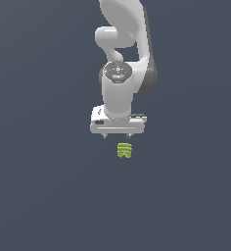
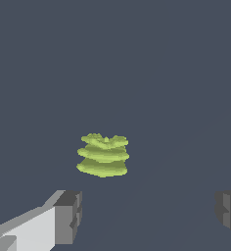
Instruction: Pick up the object and move it to a goal position.
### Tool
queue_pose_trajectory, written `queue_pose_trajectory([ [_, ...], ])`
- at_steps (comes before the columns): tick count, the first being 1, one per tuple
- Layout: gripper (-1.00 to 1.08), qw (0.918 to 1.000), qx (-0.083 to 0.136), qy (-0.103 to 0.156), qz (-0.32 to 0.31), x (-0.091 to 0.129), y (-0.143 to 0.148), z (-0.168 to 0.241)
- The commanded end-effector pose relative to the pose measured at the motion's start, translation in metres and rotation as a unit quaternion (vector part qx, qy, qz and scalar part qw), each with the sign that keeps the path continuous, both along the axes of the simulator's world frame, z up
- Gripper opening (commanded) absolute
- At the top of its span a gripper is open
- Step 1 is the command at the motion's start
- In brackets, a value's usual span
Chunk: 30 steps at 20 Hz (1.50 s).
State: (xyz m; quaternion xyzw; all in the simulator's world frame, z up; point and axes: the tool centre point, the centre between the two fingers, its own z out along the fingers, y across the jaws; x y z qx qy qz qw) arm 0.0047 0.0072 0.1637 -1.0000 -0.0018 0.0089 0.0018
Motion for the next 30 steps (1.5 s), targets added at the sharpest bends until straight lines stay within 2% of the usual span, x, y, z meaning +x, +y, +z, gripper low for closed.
queue_pose_trajectory([
  [1, 1.0, 1.0, 0.0, 0.0, 0.0, 0.0, 0.0, 0.0],
  [13, 1.0, 0.9994, 0.003, 0.003, 0.033, -0.004, 0.014, -0.007],
  [21, 1.0, 0.9992, 0.003, 0.003, 0.04, -0.004, 0.014, -0.007],
  [30, 1.0, 0.9951, 0.002, 0.002, 0.099, -0.004, 0.016, -0.013],
])
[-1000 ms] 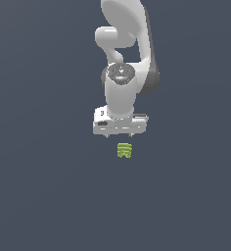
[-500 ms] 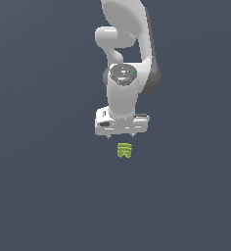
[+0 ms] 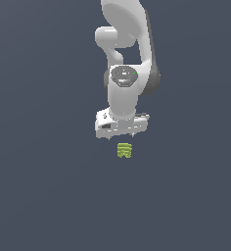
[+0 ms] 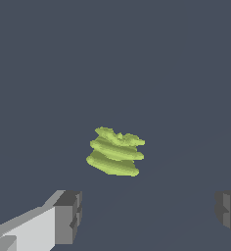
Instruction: Pick up the object and move it to a goal position.
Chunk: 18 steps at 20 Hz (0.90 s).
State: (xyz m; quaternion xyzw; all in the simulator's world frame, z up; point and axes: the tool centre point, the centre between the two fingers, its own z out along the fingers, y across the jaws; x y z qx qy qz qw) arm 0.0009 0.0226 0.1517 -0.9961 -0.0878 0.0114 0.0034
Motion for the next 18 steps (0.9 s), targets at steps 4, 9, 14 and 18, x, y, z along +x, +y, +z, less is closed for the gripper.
queue_pose_trajectory([
  [4, 1.0, 0.9984, -0.001, 0.0, 0.056, 0.0, 0.001, -0.005],
  [9, 1.0, 0.9922, -0.001, -0.001, 0.125, 0.0, 0.003, -0.012],
  [14, 1.0, 0.9805, -0.001, -0.001, 0.197, 0.0, 0.005, -0.019],
  [18, 1.0, 0.9673, 0.0, -0.002, 0.254, 0.0, 0.007, -0.024],
])
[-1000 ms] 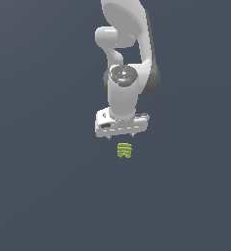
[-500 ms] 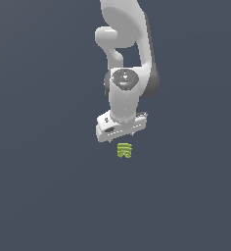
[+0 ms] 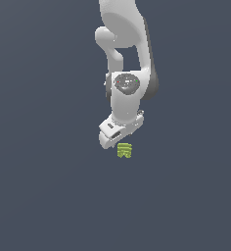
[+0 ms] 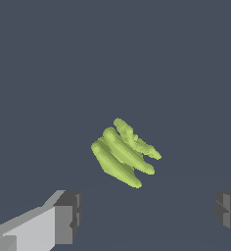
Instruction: Pick up the object and move it to a goal position.
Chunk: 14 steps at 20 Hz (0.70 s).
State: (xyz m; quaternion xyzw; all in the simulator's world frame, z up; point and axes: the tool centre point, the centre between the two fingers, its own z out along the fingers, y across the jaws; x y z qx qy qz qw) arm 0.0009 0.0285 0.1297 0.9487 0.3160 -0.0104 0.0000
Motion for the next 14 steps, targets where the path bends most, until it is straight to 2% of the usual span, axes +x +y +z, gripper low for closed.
queue_pose_trajectory([
  [1, 1.0, 0.9993, 0.0, 0.0, 0.037, 0.0, 0.001, -0.003],
  [7, 1.0, 0.9922, 0.001, -0.001, 0.125, 0.0, 0.004, -0.011],
  [14, 1.0, 0.9742, 0.003, -0.003, 0.226, 0.0, 0.008, -0.019],
])
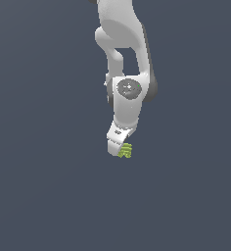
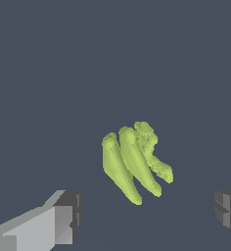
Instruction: Pick up the object and move it to a goal position.
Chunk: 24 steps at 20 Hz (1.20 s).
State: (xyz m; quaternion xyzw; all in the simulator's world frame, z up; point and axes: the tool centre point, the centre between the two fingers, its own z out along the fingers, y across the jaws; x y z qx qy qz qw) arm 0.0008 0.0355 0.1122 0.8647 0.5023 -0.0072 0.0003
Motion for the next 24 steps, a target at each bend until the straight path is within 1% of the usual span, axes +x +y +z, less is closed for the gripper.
queue_pose_trajectory([
  [1, 1.0, 0.9993, 0.001, -0.001, 0.038, 0.0, 0.001, -0.003],
  [7, 1.0, 0.9928, 0.003, -0.002, 0.12, 0.0, 0.005, -0.009],
  [13, 1.0, 0.9841, 0.004, -0.004, 0.177, 0.0, 0.008, -0.014],
  [19, 1.0, 0.9781, 0.005, -0.005, 0.208, 0.0, 0.009, -0.016],
  [24, 1.0, 0.9773, 0.005, -0.005, 0.212, 0.0, 0.009, -0.016],
])
